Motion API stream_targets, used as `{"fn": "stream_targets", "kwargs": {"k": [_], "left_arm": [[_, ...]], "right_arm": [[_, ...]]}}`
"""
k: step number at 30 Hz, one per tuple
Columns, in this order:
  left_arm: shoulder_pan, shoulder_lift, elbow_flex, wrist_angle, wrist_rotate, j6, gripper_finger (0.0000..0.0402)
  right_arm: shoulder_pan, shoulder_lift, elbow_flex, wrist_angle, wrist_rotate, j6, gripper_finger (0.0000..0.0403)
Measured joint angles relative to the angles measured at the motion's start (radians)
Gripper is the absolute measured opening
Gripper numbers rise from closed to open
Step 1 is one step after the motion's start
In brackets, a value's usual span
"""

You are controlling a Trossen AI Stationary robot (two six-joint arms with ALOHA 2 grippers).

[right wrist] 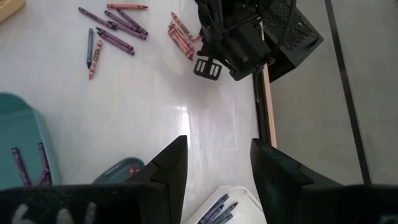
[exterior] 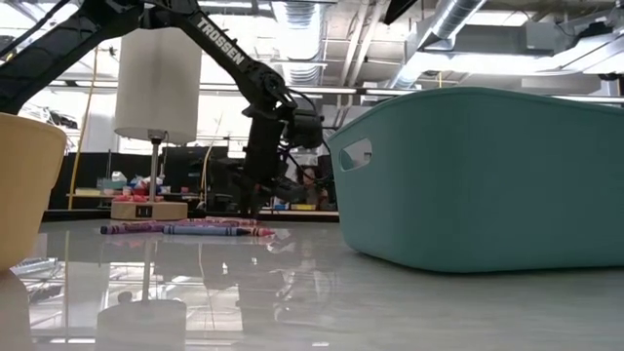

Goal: Sort crayons
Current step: Put the blue crayon into the white bin

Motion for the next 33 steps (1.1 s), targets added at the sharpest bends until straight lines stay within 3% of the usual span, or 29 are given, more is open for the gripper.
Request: {"fn": "stream_targets", "kwargs": {"k": [12,15,19,21,33], "left_arm": [[-0.069,-0.003,0.000,-0.019,0.113,0.046,0.0071],[-0.106,-0.003,0.016,-0.046,0.059,0.004,0.0071],[-0.135,-0.013,0.020,-0.076,-0.116,-0.100,0.0071],[-0.134,-0.021,0.021,-0.076,-0.156,-0.137,0.0071],[-0.088,-0.035,-0.033,-0.103,-0.110,-0.356,0.0071]], "right_arm": [[0.000,0.000,0.000,0.000,0.000,0.000,0.0169],[0.000,0.000,0.000,0.000,0.000,0.000,0.0169],[0.000,0.000,0.000,0.000,0.000,0.000,0.0169],[0.000,0.000,0.000,0.000,0.000,0.000,0.0169],[0.000,0.000,0.000,-0.003,-0.036,0.000,0.0169]]}}
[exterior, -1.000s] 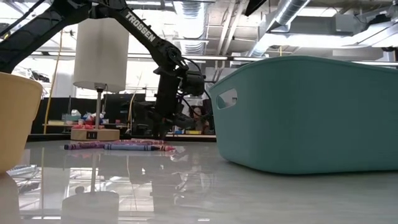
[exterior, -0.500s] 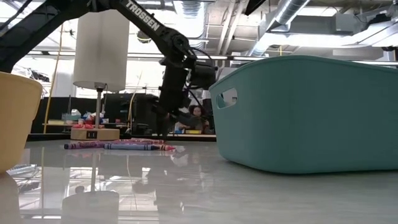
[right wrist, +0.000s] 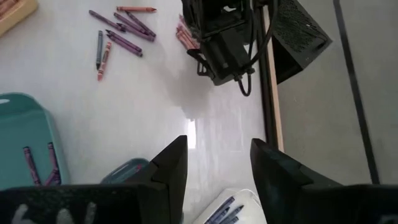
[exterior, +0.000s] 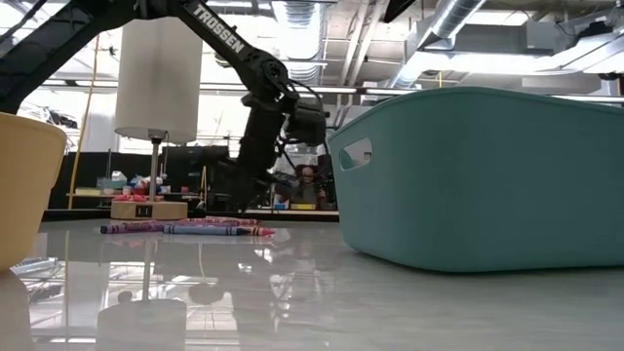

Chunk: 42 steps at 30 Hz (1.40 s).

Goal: Sort crayons
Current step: Put the blue crayon into the white bin

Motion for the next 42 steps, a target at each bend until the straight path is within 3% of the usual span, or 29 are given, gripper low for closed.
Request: {"fn": "stream_targets", "kwargs": {"k": [5,9,17,21,26,32,42], "left_arm": [[0.013,-0.045,-0.068,-0.012,0.022,-0.062,0.0071],[0.024,-0.108,-0.107,0.027,-0.022,-0.094,0.0071],[0.078,-0.147,-0.213,0.305,0.075,-0.133,0.0071],[0.074,-0.147,-0.263,0.375,0.066,-0.213,0.0071],[0.060,-0.147,-0.279,0.382,0.021,-0.286,0.0071],[0.026,-0.153,-0.268,0.399,-0.050,-0.268,0.0071],[0.007,-0.156,-0.268,0.223,-0.081,-0.457,0.0071]], "right_arm": [[0.000,0.000,0.000,0.000,-0.011,0.000,0.0169],[0.000,0.000,0.000,0.000,-0.012,0.000,0.0169],[0.000,0.000,0.000,0.000,-0.067,0.000,0.0169],[0.000,0.000,0.000,0.000,-0.067,0.000,0.0169],[0.000,0.000,0.000,0.000,-0.067,0.000,0.0169],[0.000,0.000,0.000,0.000,-0.067,0.000,0.0169],[0.000,0.000,-0.001,0.000,-0.068,0.000,0.0169]]}}
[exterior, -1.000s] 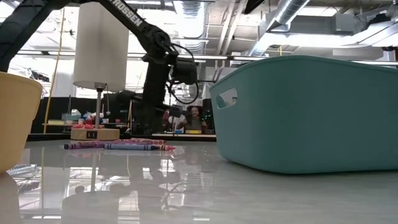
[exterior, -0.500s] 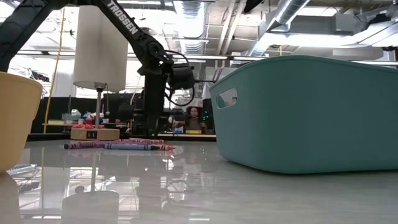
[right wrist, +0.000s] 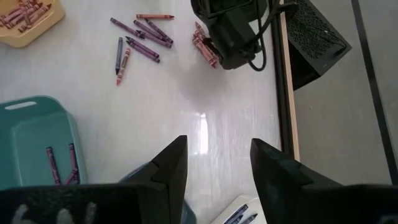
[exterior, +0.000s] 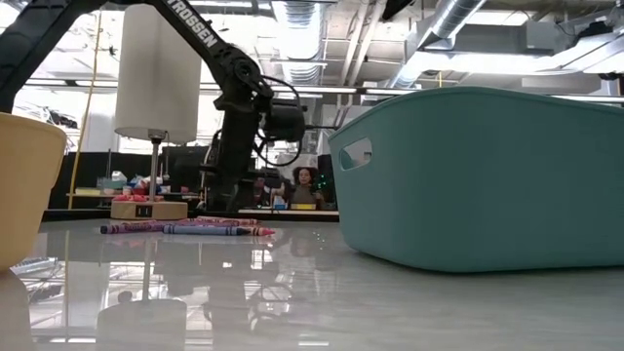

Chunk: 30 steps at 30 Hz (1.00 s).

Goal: Sort crayons
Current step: Put the blue crayon into the white bin

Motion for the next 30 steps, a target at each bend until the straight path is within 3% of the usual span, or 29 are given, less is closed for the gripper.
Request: {"fn": "stream_targets", "kwargs": {"k": [11,30], "left_arm": [[-0.006,-0.003,-0.029,-0.008,0.001,-0.111,0.0071],[0.001,-0.003,-0.029,0.051,0.057,-0.083,0.0071]], "right_arm": [[0.000,0.000,0.000,0.000,0.000,0.002,0.0169],[0.001,0.000,0.000,-0.001,-0.024,0.001,0.0169]]}}
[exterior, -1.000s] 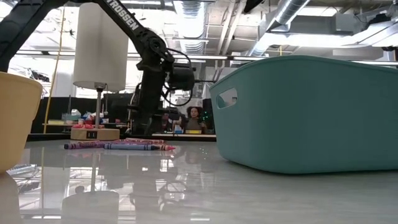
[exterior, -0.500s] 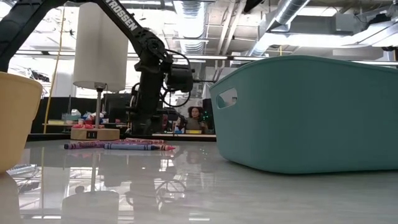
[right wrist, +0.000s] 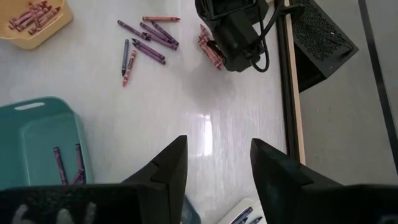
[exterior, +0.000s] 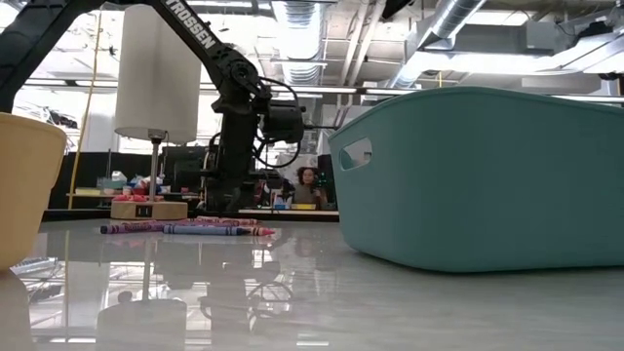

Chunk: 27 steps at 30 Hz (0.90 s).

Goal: Sort crayons
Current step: Put the blue crayon into the white bin

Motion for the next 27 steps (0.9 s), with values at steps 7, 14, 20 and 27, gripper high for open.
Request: {"fn": "stream_targets", "kwargs": {"k": [7,14,20,27], "left_arm": [[0.001,0.000,0.000,0.000,0.012,0.003,0.0071],[0.000,-0.004,-0.065,0.049,0.027,-0.016,0.0071],[-0.002,-0.008,-0.118,0.124,0.039,-0.003,0.0069],[-0.013,-0.006,-0.119,0.141,0.031,0.056,0.0015]], "right_arm": [[0.000,0.000,0.000,-0.006,0.000,0.000,0.0169],[0.000,0.000,0.000,-0.007,-0.049,-0.002,0.0169],[0.000,0.000,0.000,-0.007,-0.055,-0.002,0.0169],[0.000,0.000,0.000,-0.007,-0.055,-0.002,0.0169]]}}
